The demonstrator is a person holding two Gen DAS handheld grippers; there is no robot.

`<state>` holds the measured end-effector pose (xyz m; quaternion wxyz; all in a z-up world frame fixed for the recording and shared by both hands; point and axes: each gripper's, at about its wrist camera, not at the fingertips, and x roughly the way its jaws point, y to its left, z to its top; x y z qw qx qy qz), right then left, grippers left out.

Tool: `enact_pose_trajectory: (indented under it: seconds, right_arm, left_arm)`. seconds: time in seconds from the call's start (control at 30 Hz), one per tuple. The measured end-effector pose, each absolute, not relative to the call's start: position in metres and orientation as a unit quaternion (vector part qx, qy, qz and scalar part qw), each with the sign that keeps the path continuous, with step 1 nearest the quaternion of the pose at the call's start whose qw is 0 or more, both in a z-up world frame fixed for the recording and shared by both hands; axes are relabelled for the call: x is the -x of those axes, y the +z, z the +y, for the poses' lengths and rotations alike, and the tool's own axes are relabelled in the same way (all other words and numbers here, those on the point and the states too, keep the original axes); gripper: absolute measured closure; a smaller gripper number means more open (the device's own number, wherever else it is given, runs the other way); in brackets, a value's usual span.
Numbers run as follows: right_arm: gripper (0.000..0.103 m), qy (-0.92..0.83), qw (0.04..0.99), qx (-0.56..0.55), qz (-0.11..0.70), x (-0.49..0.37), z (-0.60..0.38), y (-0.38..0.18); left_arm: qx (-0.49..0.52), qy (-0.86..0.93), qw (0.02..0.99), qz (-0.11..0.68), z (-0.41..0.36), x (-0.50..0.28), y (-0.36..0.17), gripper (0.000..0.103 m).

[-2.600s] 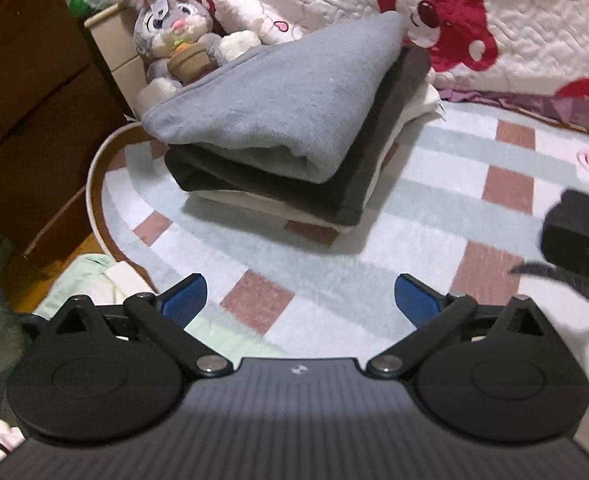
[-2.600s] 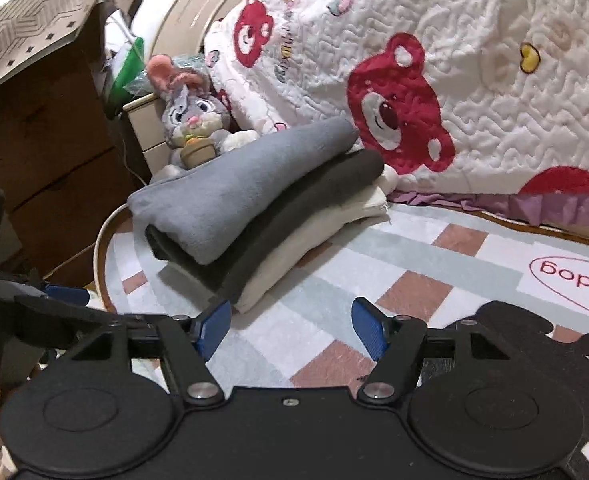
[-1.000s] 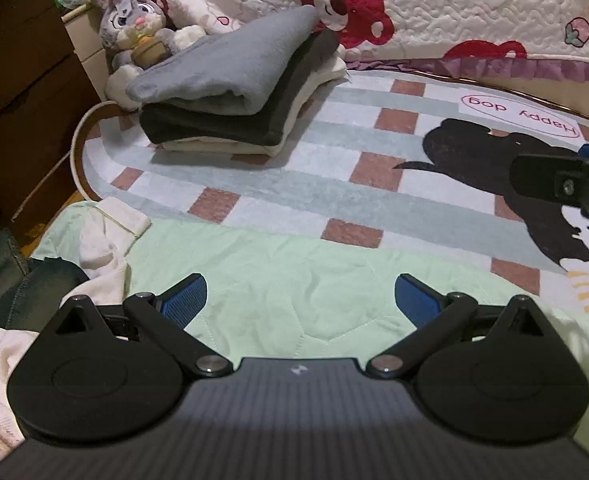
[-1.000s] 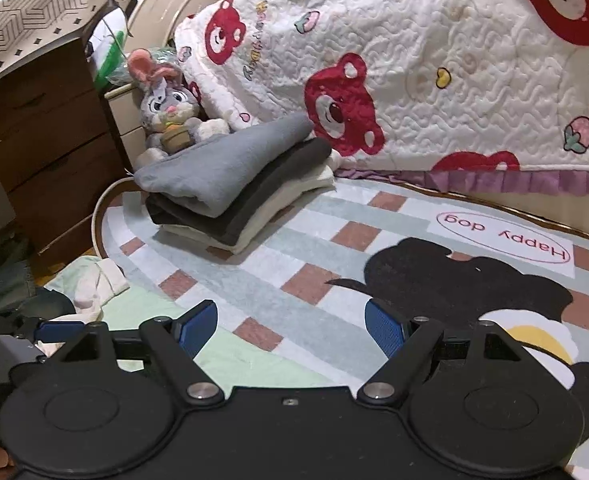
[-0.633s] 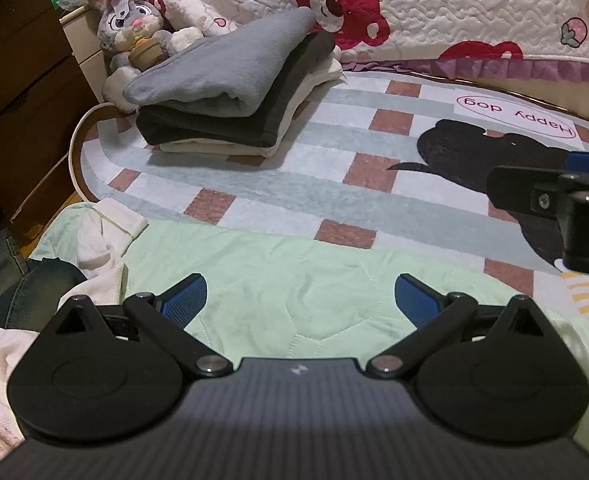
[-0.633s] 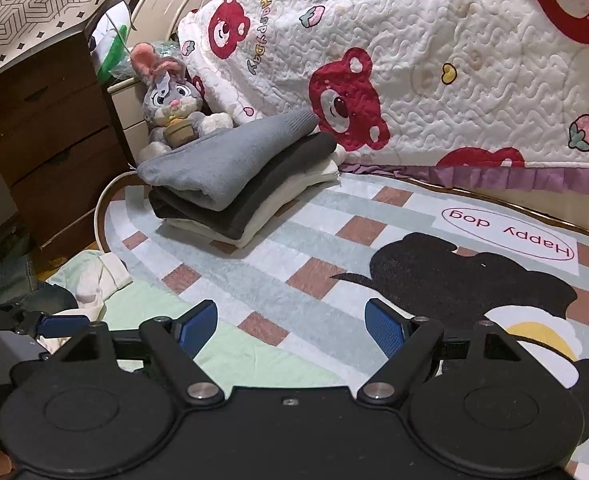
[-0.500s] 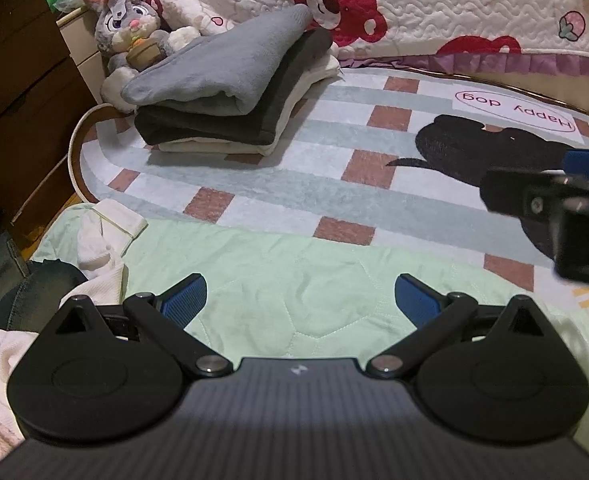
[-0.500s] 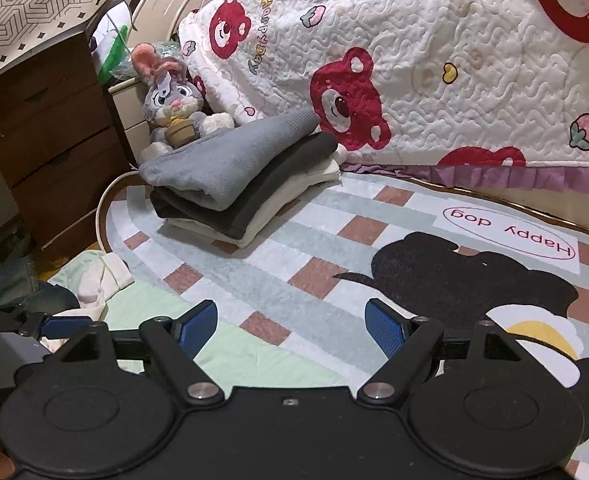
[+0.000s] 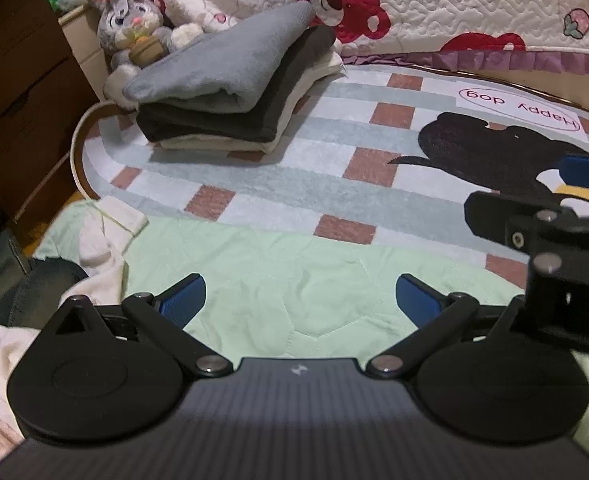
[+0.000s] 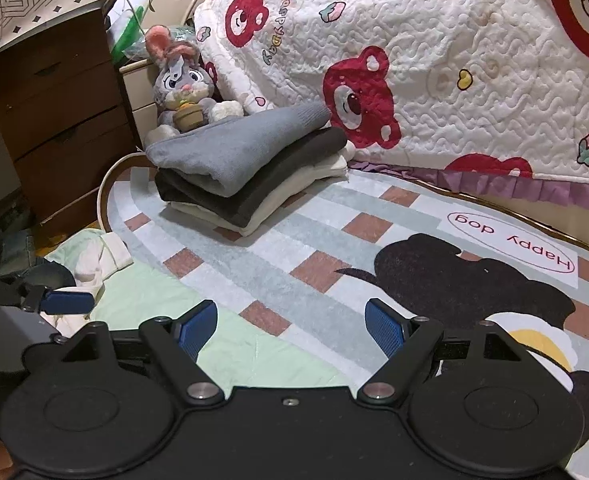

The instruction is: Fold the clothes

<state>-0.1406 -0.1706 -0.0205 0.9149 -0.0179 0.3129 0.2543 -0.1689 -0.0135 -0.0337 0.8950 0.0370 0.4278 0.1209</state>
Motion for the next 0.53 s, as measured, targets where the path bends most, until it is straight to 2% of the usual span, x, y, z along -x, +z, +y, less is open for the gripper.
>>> enact_pose_trajectory:
  seconds: [0.53]
  right_arm:
    - [0.018, 0.251, 0.913, -0.016, 0.321, 0.1395, -0.1726, -0.0195]
  left_arm:
    - [-0.010, 0.102, 0.892, 0.439, -0.0225, 0.1636, -0.0362, 0.000]
